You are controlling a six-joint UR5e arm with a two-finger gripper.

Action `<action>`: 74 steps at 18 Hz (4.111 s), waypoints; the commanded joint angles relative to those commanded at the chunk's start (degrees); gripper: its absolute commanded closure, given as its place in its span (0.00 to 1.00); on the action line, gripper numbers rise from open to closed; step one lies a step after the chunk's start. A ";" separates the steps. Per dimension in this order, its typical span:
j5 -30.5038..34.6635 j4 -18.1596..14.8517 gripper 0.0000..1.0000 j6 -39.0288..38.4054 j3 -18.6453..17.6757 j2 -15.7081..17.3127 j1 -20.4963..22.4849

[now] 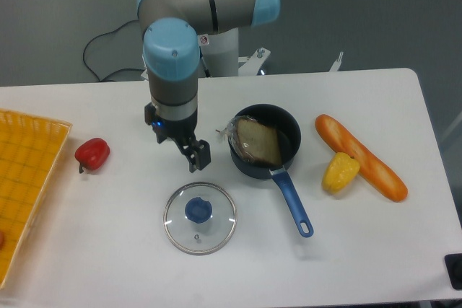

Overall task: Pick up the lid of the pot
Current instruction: 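Move the gripper over the glass lid's blue knob, then lower the open gripper onto the blue knob of the glass lid, then close the gripper around the blue knob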

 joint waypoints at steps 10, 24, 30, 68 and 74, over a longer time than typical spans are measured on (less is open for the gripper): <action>0.08 4.13 0.00 -5.27 1.76 -5.37 2.73; 4.83 9.76 0.00 -9.66 1.85 -10.29 1.24; 4.66 10.28 0.00 -12.65 1.85 -11.96 0.62; 5.10 11.17 0.00 -12.66 2.20 -14.51 -1.14; 5.18 11.17 0.00 -12.66 2.02 -14.78 -1.14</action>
